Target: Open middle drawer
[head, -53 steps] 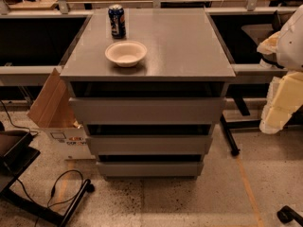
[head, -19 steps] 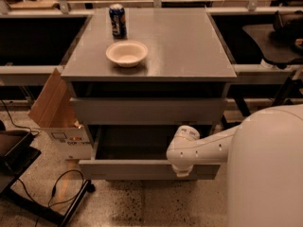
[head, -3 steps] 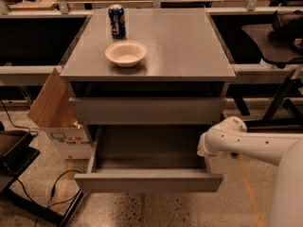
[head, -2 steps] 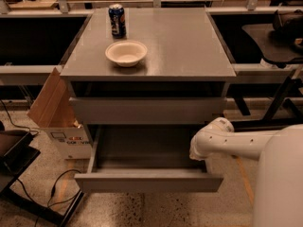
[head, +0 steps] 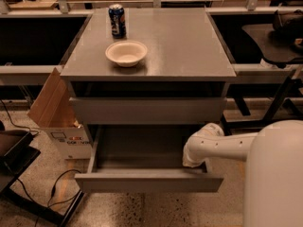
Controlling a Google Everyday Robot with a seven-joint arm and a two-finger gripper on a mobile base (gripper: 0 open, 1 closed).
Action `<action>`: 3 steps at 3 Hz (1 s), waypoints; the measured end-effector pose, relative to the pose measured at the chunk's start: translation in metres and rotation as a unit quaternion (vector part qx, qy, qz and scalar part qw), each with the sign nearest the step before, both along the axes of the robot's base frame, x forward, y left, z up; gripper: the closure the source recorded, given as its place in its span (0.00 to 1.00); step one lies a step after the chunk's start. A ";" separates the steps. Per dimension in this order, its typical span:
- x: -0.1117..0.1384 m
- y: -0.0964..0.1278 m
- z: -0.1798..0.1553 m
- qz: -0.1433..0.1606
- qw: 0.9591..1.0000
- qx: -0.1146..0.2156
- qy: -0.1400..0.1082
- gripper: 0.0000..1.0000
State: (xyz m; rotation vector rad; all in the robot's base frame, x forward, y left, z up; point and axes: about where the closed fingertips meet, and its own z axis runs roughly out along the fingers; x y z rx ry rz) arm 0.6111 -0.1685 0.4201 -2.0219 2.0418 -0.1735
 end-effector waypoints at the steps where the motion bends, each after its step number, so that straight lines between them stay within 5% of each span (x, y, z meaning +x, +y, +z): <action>1: -0.036 -0.014 -0.018 -0.023 0.998 0.029 0.044 1.00; 3: -0.110 -0.044 -0.033 -0.061 0.988 0.042 0.134 1.00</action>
Offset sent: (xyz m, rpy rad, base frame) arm -0.2285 -0.0863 -0.0600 0.1687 0.5784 -0.2778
